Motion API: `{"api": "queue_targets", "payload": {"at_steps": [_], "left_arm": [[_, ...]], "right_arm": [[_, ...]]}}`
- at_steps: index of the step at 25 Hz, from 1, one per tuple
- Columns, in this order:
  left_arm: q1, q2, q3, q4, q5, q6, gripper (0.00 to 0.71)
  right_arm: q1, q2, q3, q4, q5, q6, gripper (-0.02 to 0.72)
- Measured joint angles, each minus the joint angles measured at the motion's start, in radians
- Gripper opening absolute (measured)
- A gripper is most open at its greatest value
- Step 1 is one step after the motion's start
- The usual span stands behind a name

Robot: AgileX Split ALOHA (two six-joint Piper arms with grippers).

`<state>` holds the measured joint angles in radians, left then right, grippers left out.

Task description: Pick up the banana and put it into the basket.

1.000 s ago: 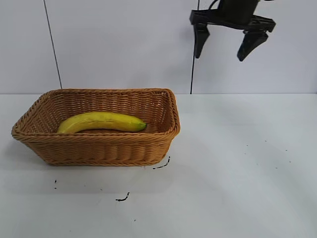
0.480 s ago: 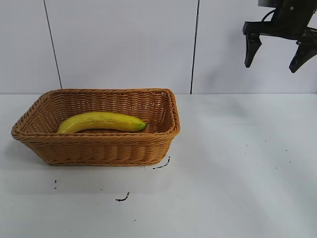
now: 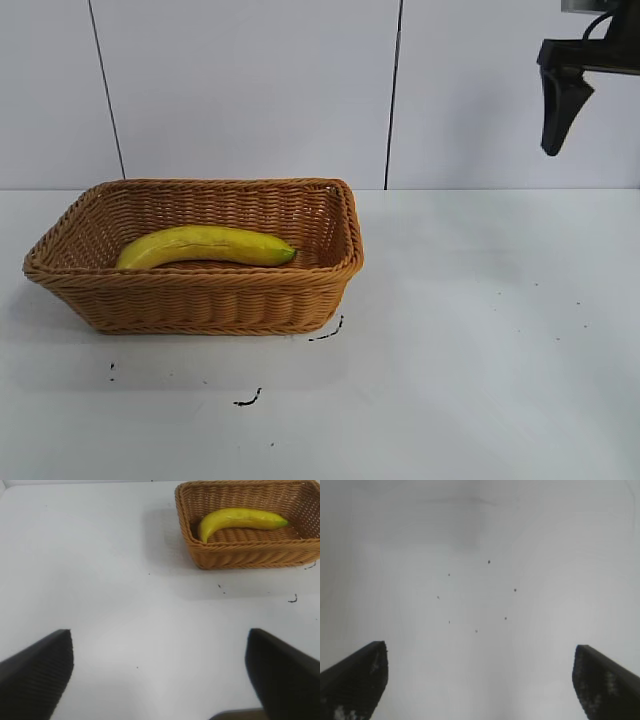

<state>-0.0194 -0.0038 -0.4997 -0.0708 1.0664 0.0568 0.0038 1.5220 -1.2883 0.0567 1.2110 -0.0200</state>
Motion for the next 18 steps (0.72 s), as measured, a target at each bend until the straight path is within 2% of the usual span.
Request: {"api": "queue_targets", "payload": {"at_steps": [8, 14, 18], "left_arm": [[0.000, 0.000, 0.000, 0.000, 0.001, 0.000, 0.693], [0.000, 0.000, 0.000, 0.000, 0.000, 0.000, 0.693], [0.000, 0.000, 0.000, 0.000, 0.000, 0.000, 0.693]], "right_arm": [[0.000, -0.342, 0.338, 0.005, -0.001, -0.066, 0.690], [0.000, -0.570, 0.599, 0.013, -0.112, -0.070, 0.690], [0.000, -0.714, 0.742, 0.019, -0.140, -0.070, 0.690]]}}
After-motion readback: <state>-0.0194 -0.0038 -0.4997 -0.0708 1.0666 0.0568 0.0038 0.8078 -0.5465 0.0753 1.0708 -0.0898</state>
